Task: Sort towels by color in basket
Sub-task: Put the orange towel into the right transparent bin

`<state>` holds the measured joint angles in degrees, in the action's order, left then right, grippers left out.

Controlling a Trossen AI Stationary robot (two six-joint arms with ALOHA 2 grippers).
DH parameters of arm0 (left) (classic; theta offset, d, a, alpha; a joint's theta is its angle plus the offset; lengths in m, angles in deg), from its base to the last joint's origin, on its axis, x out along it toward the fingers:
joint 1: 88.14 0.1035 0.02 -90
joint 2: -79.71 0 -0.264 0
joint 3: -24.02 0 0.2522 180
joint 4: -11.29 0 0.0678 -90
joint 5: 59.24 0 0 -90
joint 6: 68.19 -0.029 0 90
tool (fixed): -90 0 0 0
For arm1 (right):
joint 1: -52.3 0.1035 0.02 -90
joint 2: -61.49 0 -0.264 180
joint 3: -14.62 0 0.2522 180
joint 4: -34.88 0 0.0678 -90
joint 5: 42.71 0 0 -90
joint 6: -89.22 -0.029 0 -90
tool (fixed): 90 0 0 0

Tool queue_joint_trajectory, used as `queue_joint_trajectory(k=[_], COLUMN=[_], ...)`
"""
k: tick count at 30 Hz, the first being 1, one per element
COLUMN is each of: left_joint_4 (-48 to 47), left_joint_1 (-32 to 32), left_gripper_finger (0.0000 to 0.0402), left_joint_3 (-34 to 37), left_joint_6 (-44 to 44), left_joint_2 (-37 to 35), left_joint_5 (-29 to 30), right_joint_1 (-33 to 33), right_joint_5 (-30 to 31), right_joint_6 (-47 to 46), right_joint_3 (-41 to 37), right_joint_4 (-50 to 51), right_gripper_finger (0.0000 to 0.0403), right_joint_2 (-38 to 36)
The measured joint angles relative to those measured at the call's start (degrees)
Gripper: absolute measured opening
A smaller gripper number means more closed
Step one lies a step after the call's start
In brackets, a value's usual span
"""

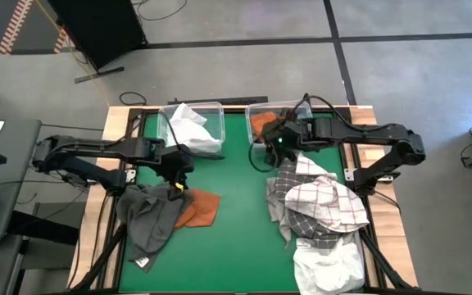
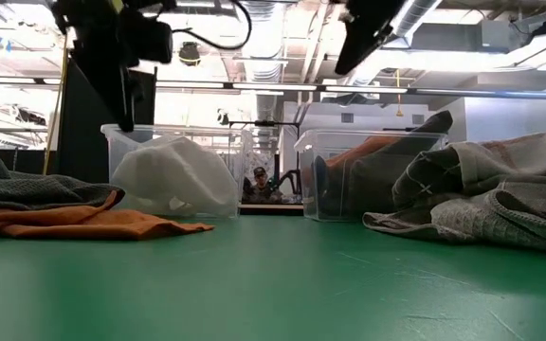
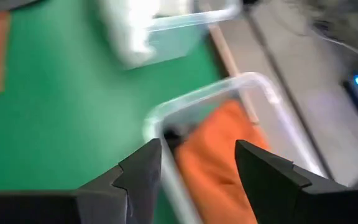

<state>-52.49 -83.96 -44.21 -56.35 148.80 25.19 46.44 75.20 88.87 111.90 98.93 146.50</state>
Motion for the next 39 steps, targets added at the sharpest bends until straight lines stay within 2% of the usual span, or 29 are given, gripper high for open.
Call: queue_joint_trajectory(k=[5, 11, 31, 39], left_joint_4=[0.09, 0.12, 0.91, 0.55], left_joint_1=[0.0, 0.02, 0.04, 0.04], left_gripper_finger=[0.0173, 0.0173, 0.0174, 0.0174], left_joint_3=[0.02, 0.02, -0.26, -0.28], left_joint_6=[-0.01, -0.01, -0.03, -0.01], left_joint_2=[4.01, 9.44, 30.38, 31.85], left_joint_5=[0.12, 0.14, -0.09, -0.01], right_joint_1=[-3.85, -6.23, -8.55, -8.41], right_joint_5=[9.04, 11.52, 12.37, 12.32], right_joint_6=[-5.19, -7.16, -8.4, -9.28], right_joint_3=[-2.36, -6.07, -8.89, -8.89], right_joint_4=[-0.13, 0.46, 0.09, 0.53], right_gripper_finger=[0.0239, 0.0239, 0.0239, 0.0239], right_joint_2=[0.47, 0.53, 0.55, 0.52])
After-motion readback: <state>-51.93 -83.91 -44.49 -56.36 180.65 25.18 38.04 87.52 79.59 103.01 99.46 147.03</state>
